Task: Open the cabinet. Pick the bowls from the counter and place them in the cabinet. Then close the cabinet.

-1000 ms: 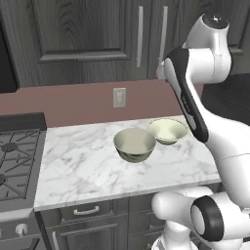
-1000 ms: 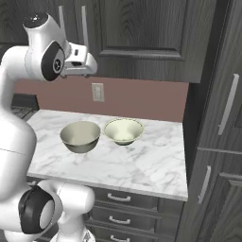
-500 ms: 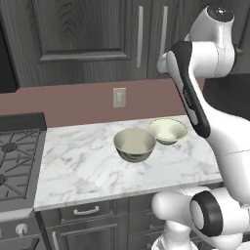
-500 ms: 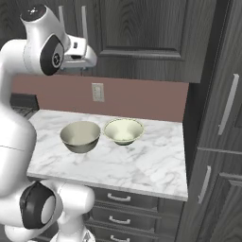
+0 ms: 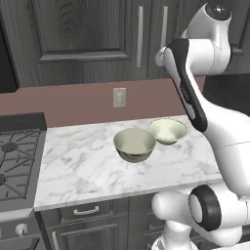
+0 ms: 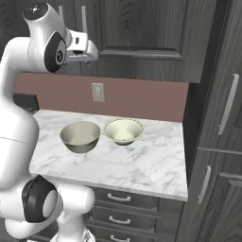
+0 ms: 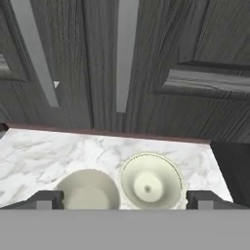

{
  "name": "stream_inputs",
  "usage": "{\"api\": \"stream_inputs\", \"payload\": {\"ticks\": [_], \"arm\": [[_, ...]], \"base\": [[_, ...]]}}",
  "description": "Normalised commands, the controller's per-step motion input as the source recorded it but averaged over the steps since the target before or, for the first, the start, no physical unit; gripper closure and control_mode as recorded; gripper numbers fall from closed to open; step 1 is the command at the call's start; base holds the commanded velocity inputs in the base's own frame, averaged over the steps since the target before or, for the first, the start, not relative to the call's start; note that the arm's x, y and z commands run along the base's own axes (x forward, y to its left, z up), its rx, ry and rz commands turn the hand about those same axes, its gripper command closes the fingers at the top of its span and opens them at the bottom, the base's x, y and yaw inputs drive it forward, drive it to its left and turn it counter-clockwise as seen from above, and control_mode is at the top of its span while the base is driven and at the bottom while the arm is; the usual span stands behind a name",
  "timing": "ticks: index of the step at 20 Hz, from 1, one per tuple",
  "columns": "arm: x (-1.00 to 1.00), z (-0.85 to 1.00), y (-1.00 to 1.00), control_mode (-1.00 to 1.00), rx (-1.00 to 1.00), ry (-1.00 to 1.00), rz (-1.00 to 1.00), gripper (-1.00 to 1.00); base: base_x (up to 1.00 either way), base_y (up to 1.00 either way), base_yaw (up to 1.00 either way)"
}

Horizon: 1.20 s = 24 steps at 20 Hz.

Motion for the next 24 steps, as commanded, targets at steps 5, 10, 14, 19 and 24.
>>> {"api": "stream_inputs", "payload": {"ticks": [5,10,14,19,24], "arm": [[0.39,0.04,0.03,-1.0,0.0,-0.06,0.0,-1.0],[0.44,0.03,0.03,-1.0,0.0,0.0,0.0,-1.0],[0.48,0.12,0.0,-1.0,0.0,0.01,0.0,-1.0],[0.43,0.24,0.0,-1.0,0.0,0.04,0.01,-1.0],[0.36,0.06,0.0,-1.0,0.01,0.03,0.01,-1.0]], "base": [[0.0,0.0,0.0],[0.0,0.0,0.0],[0.0,0.0,0.0],[0.0,0.0,0.0],[0.0,0.0,0.0]]}}
